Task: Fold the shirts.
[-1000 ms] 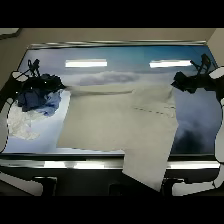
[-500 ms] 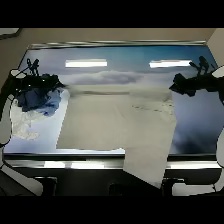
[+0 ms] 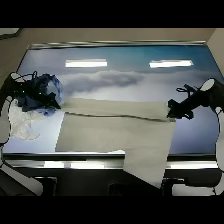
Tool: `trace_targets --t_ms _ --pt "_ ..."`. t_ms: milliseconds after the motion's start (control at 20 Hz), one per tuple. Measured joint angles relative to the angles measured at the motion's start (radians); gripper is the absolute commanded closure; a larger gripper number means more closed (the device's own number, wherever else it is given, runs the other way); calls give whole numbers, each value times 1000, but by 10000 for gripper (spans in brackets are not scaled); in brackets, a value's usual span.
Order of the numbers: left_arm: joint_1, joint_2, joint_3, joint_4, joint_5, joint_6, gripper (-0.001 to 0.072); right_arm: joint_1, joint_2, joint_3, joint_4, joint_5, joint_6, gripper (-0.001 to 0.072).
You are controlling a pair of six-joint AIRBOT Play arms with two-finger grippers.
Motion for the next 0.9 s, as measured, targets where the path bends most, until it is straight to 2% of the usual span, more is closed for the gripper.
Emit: trace_targets --t_ms 250,300,350,400,500,600,750,900 --pt "-17 -29 -45 24 -47 -18 678 2 0 -28 -18 -40 30 657" --pt "-21 -33 -50 24 -51 -18 564 2 0 -35 -19 -42 34 574" --pt "-24 -36 -52 26 -52 -18 341 2 0 -45 -19 -45 40 387" --pt "-25 -36 -53 27 -58 -22 279 2 0 -52 -21 -43 46 330" --pt "-25 -30 -55 28 -73 -27 283 -2 10 -61 -21 -29 49 254" --pt "-24 -6 -57 27 -88 -34 285 -24 37 -65 -20 2 35 221" --pt "-11 67 -101 39 -104 -41 290 -99 93 -70 -32 75 17 222" --pt "2 187 -286 71 -71 -41 291 -159 145 -109 -91 140 -1 223"
